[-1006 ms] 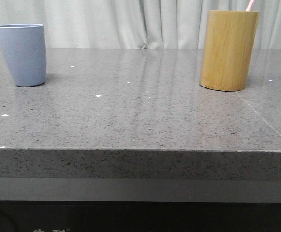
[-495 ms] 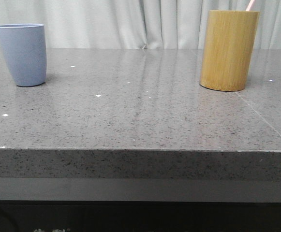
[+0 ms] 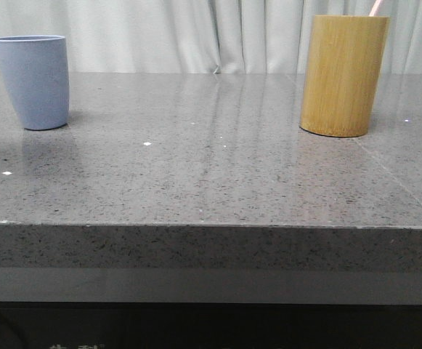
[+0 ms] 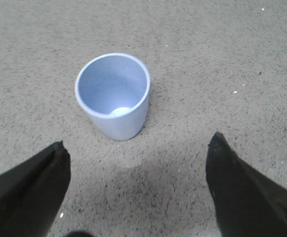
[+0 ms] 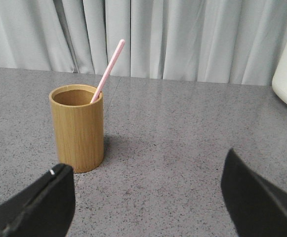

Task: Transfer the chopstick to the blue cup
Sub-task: 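Reach the left gripper down and grasp the light blue cup's rim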

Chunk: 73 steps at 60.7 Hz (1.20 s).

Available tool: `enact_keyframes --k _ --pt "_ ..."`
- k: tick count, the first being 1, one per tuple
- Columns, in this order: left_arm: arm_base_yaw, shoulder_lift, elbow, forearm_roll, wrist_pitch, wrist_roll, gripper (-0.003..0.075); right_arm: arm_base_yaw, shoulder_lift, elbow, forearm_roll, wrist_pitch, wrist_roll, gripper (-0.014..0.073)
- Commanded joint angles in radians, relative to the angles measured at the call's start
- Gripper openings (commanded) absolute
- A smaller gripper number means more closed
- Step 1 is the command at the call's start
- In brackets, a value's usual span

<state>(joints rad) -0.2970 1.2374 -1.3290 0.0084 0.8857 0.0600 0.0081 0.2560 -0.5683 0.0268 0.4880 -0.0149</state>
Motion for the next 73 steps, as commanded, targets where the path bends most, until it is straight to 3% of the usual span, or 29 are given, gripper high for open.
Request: enact_keyframes --k 1,12,22,56,64,73 --pt "-0.015 0.099 -0.178 -0.008 0.074 0.0 0.0557 -0.005 0.019 -0.025 -0.001 -0.088 -0.006 0.0613" --pt "-0.015 0.322 -0.444 -0.008 0.251 0.025 0.0557 -0.005 0.019 -0.025 -0.001 -0.088 -0.006 0.0613" --pt "-0.015 0.461 -0.589 -0.008 0.305 0.028 0.0557 -0.005 0.019 -0.025 -0.002 -0.088 -0.006 0.0613" --pt "-0.015 0.625 -0.635 -0.008 0.322 0.028 0.0554 -0.005 0.019 -0.025 -0.002 -0.089 -0.006 0.0613" --pt "-0.015 0.642 -0.635 -0.008 0.336 0.028 0.0505 -0.005 0.019 -0.025 -0.002 -0.089 -0.006 0.0613" --pt "-0.015 0.645 -0.635 -0.008 0.344 0.028 0.0365 -0.005 0.019 -0.025 -0.002 -0.089 -0.006 0.0613"
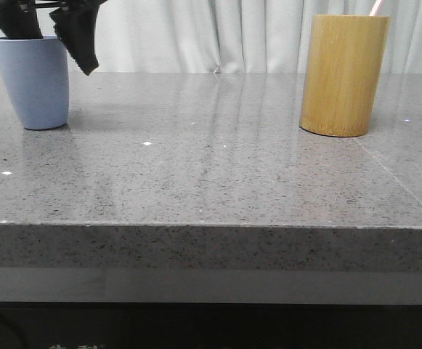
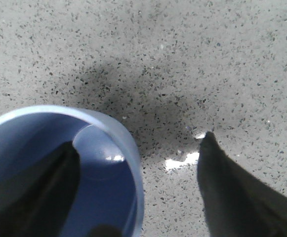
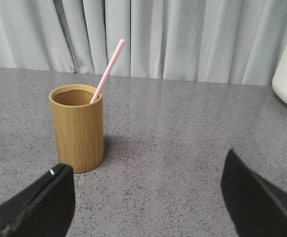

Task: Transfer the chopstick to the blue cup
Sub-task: 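Reach the left gripper down and grasp the light blue cup's rim, then lift the blue cup with the left gripper and set it nearer the wooden cup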

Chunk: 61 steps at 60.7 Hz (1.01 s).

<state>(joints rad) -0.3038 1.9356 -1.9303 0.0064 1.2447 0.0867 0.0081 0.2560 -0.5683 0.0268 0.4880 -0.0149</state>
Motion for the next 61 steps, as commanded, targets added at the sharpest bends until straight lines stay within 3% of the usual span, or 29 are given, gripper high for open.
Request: enact_keyframes --k 1,14,23,50,61 --pt "-0.008 -0.054 -0.034 -0.006 -0.015 0.001 0.0349 -0.005 0.019 -0.025 -0.002 -0.089 -0.006 0.0613" --pt "-0.008 -0.054 -0.034 0.014 -0.015 0.001 0.0127 -0.005 0.019 -0.025 -0.002 -0.095 -0.006 0.0613" --pt "-0.008 -0.054 -0.034 0.027 -0.015 0.001 0.0052 -0.005 0.019 -0.025 -0.002 -0.097 -0.006 0.0613" --pt "-0.01 -0.056 -0.152 0.033 0.022 0.001 0.0008 -0.005 0.019 -0.025 -0.002 -0.107 -0.006 0.0613" --pt "-0.039 -0.06 -0.196 -0.075 0.022 0.001 0.0008 -0.005 0.019 -0.025 -0.002 -0.107 -0.006 0.0613"
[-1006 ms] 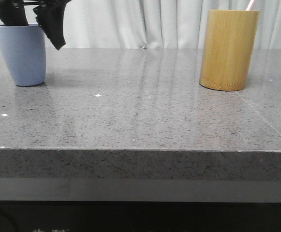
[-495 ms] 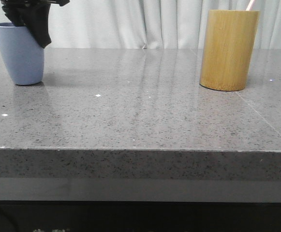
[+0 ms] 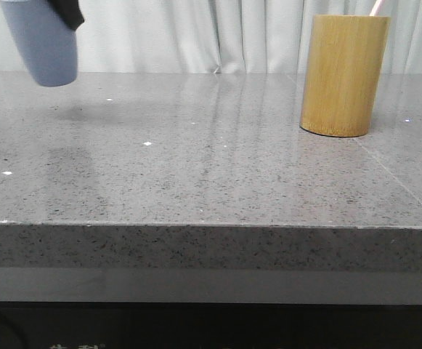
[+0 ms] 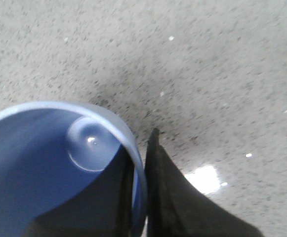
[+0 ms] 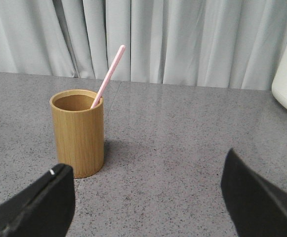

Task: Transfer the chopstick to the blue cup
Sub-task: 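Lift the blue cup with the left gripper and set it nearer the wooden cup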

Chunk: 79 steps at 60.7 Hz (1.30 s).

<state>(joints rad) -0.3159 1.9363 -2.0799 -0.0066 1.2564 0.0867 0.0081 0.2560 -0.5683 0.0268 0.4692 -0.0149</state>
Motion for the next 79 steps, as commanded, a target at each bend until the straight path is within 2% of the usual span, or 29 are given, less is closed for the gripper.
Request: enact_keyframes --k 1,30,63,71,79 --pt "-0.035 -0.061 -0.049 -0.067 0.01 0.001 0.0008 -0.005 0.019 -0.025 -0.002 -0.089 -0.006 0.0613" --pt "-0.272 -0.034 -0.049 -0.066 0.009 0.002 0.0008 -0.005 0.019 -0.025 -0.002 -0.09 -0.006 0.0613" --pt "-0.276 0.05 -0.055 -0.082 0.009 0.002 0.0012 -0.005 0.019 -0.025 -0.002 -0.089 -0.006 0.0613" --pt "-0.276 0.05 -0.055 -0.082 0.009 0.002 0.006 -0.005 0.019 -0.025 -0.002 -0.089 -0.006 0.0613" --pt "-0.276 0.05 -0.055 -0.084 0.007 0.002 0.0171 -0.005 0.019 -0.025 -0.002 -0.089 -0.006 0.0613"
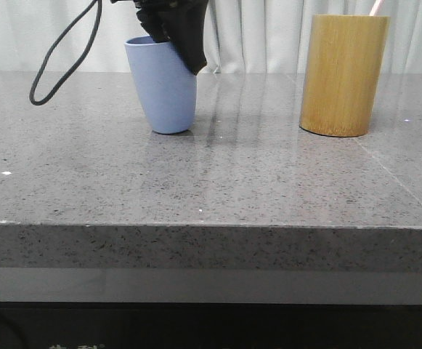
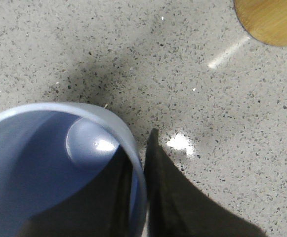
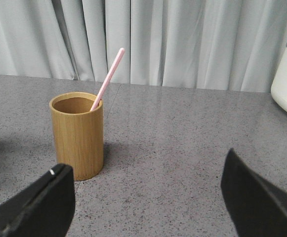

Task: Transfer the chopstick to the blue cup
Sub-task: 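Lift the blue cup with the left gripper and set it nearer the wooden cup, then open the left gripper and withdraw it up from the blue cup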

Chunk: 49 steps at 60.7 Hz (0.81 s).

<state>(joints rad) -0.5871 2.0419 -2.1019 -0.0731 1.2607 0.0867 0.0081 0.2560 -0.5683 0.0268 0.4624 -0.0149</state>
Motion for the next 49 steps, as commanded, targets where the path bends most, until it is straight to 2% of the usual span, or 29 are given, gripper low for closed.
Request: enact_keyframes --k 1,15,24,30,49 --pt "-0.005 -0.055 -0.033 -0.017 0.003 0.002 0.0181 -0.005 0.019 -0.025 -0.002 -0.082 -0.006 0.0613" --pt "-0.005 -0.055 -0.033 -0.024 0.003 0.002 0.0279 -0.005 0.019 -0.025 -0.002 -0.082 -0.006 0.0613" --pt "-0.005 -0.055 -0.033 -0.024 0.003 0.002 0.0437 -0.005 0.019 -0.025 -0.002 -0.082 -0.006 0.0613" --pt "-0.005 -0.055 -0.033 -0.022 -0.001 0.002 0.0505 -0.005 0.019 -0.025 -0.002 -0.082 -0.006 0.0613" --pt "-0.005 -0.057 -0.116 -0.02 0.006 0.002 0.0506 -0.005 0.019 -0.025 -0.002 -0.082 -0.006 0.0613"
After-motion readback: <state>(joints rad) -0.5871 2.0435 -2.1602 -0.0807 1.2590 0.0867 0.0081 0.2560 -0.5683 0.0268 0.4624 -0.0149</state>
